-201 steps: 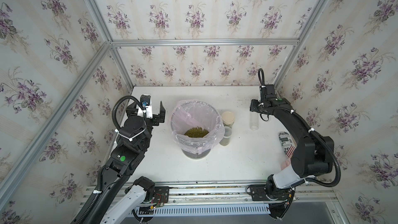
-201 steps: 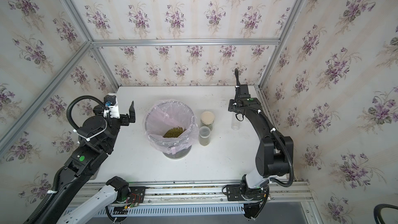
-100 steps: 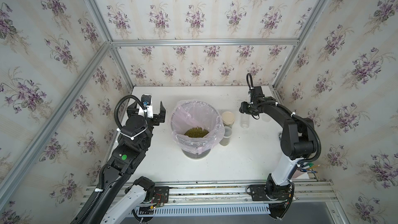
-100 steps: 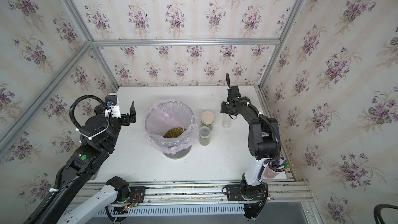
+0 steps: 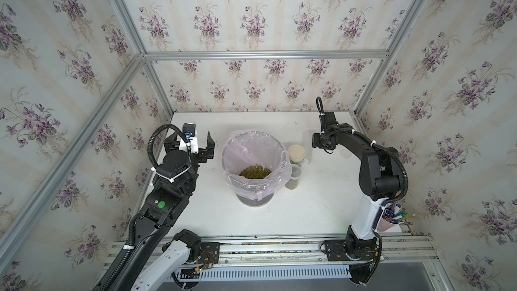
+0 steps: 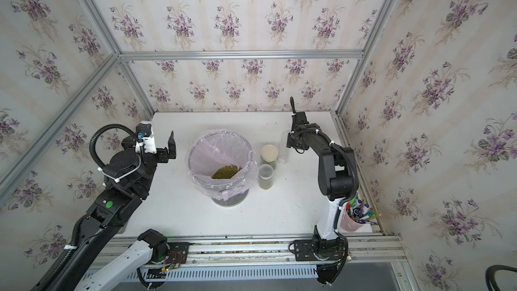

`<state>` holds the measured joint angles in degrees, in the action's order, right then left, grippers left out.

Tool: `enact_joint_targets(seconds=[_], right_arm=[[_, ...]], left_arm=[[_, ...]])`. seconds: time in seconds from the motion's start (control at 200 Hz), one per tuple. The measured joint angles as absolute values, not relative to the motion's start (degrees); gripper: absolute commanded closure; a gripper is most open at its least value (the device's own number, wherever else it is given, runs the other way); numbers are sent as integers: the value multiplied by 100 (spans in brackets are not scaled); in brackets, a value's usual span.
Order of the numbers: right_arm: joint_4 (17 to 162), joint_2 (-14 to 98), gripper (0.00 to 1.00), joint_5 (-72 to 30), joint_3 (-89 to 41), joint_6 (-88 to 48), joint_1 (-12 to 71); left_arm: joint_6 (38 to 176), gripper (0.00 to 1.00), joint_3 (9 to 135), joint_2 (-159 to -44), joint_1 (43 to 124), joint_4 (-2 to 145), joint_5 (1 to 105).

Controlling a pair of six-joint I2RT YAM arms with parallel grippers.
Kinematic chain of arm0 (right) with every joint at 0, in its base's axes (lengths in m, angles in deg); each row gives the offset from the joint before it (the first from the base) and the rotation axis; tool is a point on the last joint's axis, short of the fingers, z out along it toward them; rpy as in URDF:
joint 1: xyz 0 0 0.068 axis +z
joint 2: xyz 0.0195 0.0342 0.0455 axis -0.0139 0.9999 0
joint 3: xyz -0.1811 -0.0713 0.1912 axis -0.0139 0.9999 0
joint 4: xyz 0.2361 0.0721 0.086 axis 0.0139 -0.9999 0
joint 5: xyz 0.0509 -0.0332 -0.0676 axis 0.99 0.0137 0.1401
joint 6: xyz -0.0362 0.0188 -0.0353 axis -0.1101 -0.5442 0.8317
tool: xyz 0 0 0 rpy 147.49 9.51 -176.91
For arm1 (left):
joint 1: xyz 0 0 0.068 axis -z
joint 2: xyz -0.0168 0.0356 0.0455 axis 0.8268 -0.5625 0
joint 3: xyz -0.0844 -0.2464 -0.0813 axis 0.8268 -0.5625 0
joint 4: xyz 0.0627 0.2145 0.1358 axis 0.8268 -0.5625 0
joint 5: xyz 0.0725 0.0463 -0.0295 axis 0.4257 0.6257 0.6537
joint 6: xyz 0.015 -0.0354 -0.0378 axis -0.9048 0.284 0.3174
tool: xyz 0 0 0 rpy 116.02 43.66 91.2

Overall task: Empty moldy mung beans from jars
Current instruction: Pick up the jar from the center of the board.

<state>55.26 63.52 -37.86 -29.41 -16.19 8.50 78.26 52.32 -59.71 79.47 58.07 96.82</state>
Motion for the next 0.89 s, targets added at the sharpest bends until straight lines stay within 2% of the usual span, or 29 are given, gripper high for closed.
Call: enact_joint_targets(seconds=[0.255,0.42,0.714,0.814,0.894], right_arm=[[5616,5579,39,-3808,-2760,-1619,909],[5732,5061,39,-3482,-2782,-1617,1021],[5314,4477,37,-3150,-2967,-1466,1690],[5072,4337,35,-3123,-2967,-1469,1819],[4877,4221,29,-3069,-2976,-1471,1871]], left_arm=[[7828,0,5230,-6004,7936,5807,9680],[7839,0,5230,-6078,7906,5807,9655],[7950,0,5396,-6233,7901,5759,9695],[8022,0,5455,-6259,7884,5756,9763],[8084,0,5468,-6286,7871,5687,9771]])
